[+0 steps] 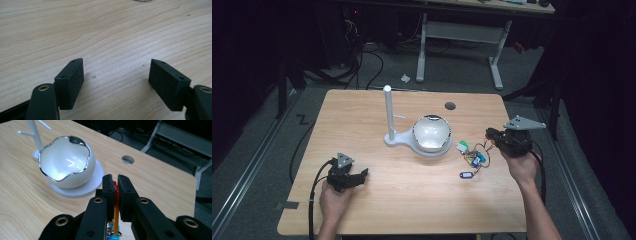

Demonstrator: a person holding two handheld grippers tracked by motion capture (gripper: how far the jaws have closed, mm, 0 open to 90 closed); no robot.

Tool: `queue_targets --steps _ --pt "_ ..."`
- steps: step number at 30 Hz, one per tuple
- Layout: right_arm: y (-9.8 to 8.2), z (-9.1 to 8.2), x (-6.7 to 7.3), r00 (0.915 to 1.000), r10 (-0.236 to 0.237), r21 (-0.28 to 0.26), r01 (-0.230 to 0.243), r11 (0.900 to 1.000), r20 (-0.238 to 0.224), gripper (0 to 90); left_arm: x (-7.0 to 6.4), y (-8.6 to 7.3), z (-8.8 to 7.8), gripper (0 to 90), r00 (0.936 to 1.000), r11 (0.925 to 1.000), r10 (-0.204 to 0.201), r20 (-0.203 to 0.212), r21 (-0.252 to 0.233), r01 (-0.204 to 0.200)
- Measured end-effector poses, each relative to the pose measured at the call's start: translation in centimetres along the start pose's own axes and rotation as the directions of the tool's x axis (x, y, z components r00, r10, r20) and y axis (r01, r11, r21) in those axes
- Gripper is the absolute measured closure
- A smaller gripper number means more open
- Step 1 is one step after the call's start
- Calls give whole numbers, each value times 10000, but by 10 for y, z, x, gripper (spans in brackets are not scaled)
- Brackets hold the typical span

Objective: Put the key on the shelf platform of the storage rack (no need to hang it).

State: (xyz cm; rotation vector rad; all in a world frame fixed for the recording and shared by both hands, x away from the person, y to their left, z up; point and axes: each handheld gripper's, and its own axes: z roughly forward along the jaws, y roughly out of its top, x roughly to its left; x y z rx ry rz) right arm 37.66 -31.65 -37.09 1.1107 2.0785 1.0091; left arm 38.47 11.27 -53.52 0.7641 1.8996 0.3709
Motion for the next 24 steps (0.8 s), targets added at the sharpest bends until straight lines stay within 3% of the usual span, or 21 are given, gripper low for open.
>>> queue_targets --steps 9,16,24 --pt "26 -19 9 9978 -546 -577 524 9970 -376 854 0 0 0 286 10000 10000 0 1 2 0" --pt "40 -26 15 9928 -718 -885 634 9941 -955 854 0 0 0 286 10000 10000 2 0 -3 -2" --pt "62 -28 26 9791 -955 -1192 748 9900 -1794 854 0 0 0 286 10000 10000 7 1 5 -7"
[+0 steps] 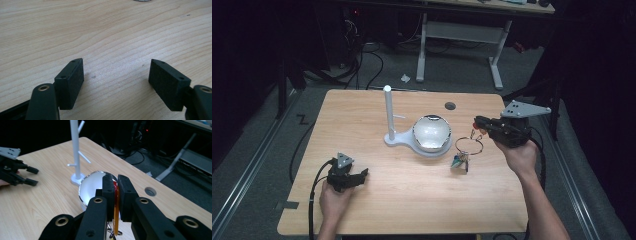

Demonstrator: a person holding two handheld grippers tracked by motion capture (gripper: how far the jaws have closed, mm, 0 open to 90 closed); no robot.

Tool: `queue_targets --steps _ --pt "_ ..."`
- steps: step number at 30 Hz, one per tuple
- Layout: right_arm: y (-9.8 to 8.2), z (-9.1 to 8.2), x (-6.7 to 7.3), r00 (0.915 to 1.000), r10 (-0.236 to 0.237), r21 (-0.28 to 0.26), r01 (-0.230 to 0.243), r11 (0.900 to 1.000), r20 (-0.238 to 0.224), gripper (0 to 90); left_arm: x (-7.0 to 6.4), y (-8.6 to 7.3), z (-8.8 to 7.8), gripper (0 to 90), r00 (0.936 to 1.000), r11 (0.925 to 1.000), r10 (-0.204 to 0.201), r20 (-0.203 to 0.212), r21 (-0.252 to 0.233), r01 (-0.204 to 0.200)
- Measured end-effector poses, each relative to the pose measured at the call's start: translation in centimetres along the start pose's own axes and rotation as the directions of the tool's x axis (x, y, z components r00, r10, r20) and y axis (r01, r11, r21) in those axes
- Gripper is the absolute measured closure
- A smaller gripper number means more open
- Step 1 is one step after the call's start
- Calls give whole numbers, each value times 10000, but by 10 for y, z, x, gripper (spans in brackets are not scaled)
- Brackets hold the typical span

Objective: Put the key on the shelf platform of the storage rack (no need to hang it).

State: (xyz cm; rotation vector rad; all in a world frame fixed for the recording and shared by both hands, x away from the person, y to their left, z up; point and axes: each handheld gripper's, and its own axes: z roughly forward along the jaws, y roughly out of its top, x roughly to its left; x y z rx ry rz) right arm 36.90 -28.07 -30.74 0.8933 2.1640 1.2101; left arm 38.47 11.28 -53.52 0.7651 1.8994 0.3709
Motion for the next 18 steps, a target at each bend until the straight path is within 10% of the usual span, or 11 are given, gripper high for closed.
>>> queue_targets --steps 18 --pt "61 16 10 9940 -379 -318 348 9989 -1026 853 0 0 0 286 10000 10000 -21 -1 10 21"
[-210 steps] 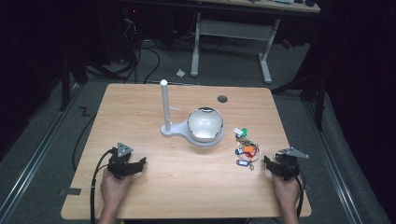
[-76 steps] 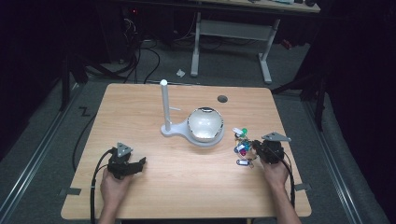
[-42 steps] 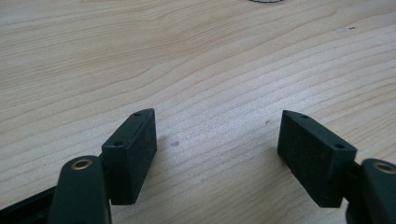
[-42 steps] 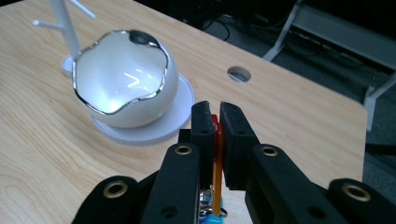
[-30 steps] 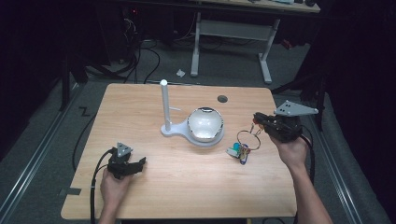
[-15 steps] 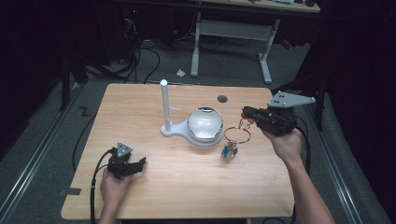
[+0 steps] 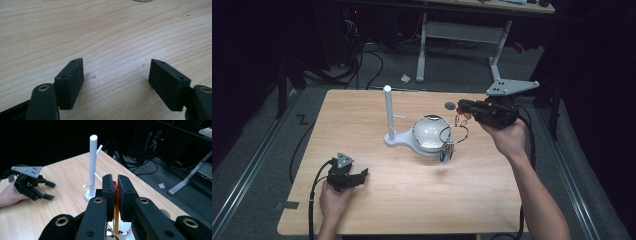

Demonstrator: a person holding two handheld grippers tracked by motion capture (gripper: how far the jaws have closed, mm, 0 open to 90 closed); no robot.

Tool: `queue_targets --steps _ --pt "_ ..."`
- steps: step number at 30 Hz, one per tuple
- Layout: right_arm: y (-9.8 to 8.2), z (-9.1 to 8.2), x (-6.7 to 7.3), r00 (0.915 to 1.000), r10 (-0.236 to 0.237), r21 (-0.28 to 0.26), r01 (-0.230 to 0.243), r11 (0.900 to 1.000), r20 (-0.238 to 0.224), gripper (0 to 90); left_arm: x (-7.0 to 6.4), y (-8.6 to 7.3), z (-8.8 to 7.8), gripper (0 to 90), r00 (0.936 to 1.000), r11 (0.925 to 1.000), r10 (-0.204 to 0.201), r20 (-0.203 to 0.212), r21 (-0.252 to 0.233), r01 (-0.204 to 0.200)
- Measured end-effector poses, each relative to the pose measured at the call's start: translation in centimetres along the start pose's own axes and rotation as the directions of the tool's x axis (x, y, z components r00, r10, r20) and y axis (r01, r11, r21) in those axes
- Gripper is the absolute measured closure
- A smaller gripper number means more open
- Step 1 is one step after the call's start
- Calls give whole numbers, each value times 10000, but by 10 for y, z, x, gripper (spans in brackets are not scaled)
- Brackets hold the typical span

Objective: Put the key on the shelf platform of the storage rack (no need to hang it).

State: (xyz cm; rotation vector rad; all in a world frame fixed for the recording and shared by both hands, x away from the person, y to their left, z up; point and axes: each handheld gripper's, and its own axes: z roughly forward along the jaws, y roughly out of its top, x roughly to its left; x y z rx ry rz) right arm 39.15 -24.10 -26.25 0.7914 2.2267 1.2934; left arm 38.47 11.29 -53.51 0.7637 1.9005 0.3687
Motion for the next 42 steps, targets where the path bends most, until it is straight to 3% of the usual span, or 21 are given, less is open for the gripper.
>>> queue_targets --steps 9,18,30,42 --pt "28 12 -7 9999 67 -104 -68 9999 -82 854 0 0 0 286 10000 10000 -10 -4 1 10" --pt "43 29 -13 9998 221 -175 -221 9996 8 853 0 0 0 286 10000 10000 -89 -13 10 89" --pt "29 54 -23 9971 704 75 -707 9975 286 853 0 1 0 285 9999 9999 -110 -4 33 110" --pt "6 75 -26 9941 1070 400 -1077 9934 191 852 -1 0 0 285 9999 9999 -117 -19 31 117"
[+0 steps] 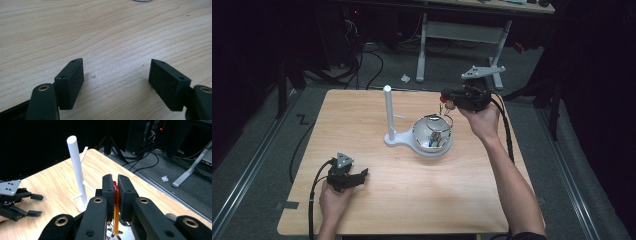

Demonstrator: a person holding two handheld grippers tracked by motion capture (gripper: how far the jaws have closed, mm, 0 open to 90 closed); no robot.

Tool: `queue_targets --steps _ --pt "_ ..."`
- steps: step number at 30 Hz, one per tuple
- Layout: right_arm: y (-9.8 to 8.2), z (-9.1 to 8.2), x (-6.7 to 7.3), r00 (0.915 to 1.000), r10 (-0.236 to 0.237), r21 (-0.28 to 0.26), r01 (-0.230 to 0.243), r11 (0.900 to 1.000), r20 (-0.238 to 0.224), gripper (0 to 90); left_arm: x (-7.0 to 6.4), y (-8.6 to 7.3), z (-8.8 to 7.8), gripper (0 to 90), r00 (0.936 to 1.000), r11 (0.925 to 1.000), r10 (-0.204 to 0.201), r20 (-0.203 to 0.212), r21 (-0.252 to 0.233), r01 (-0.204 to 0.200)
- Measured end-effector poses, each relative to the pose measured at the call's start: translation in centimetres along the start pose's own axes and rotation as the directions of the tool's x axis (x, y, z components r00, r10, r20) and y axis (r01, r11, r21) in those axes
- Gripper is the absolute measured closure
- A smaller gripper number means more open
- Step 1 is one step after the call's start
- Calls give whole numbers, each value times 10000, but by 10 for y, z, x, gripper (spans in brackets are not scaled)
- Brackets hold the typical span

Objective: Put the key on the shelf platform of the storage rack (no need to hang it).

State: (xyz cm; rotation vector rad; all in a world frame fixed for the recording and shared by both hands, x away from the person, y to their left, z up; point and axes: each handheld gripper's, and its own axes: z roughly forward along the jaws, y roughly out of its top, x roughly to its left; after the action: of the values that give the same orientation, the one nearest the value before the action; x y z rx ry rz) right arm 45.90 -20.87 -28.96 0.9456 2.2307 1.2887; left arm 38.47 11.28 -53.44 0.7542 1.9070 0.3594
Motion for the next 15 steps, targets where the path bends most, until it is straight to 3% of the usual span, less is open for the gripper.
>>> queue_targets --steps 15 --pt "-23 26 3 9994 233 329 -224 9992 -274 852 0 0 0 285 10000 10000 -60 -13 21 60"
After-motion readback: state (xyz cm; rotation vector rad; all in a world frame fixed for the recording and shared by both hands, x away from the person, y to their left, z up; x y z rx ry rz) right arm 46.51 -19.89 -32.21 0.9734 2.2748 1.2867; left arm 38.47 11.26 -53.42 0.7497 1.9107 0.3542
